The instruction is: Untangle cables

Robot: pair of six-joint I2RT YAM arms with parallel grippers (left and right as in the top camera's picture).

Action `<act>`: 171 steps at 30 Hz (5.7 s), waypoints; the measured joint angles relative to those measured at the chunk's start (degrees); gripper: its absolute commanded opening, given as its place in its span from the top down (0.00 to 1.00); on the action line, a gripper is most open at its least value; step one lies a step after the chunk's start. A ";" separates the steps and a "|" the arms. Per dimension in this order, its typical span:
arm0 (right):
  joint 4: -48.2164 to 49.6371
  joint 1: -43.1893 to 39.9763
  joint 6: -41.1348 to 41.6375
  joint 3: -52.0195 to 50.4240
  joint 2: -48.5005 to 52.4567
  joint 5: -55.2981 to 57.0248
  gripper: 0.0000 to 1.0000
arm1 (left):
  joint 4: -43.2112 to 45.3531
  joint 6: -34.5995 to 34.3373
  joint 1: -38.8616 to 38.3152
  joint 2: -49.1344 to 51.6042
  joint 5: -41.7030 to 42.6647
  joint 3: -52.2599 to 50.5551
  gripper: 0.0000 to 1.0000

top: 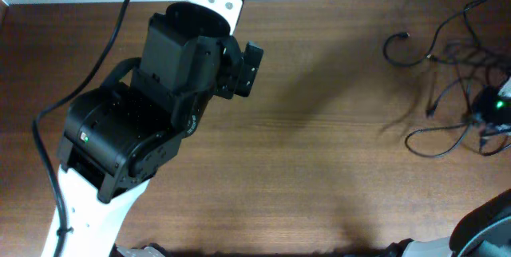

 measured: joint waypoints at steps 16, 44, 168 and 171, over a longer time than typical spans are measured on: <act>18.51 0.04 -1.49 -20.39 0.09 -0.02 0.96 | 0.00 0.00 0.00 0.00 0.00 0.00 0.01; 25.40 10.78 -3.93 -0.59 -9.77 -3.45 0.01 | -0.17 0.00 0.00 0.00 1.33 0.00 0.01; 11.06 5.07 7.82 44.94 48.46 -6.73 0.96 | -1.64 0.00 0.00 0.00 1.46 0.00 0.01; 12.02 5.16 7.89 44.98 51.78 -7.19 0.96 | -1.66 0.00 0.00 0.00 1.46 0.00 0.01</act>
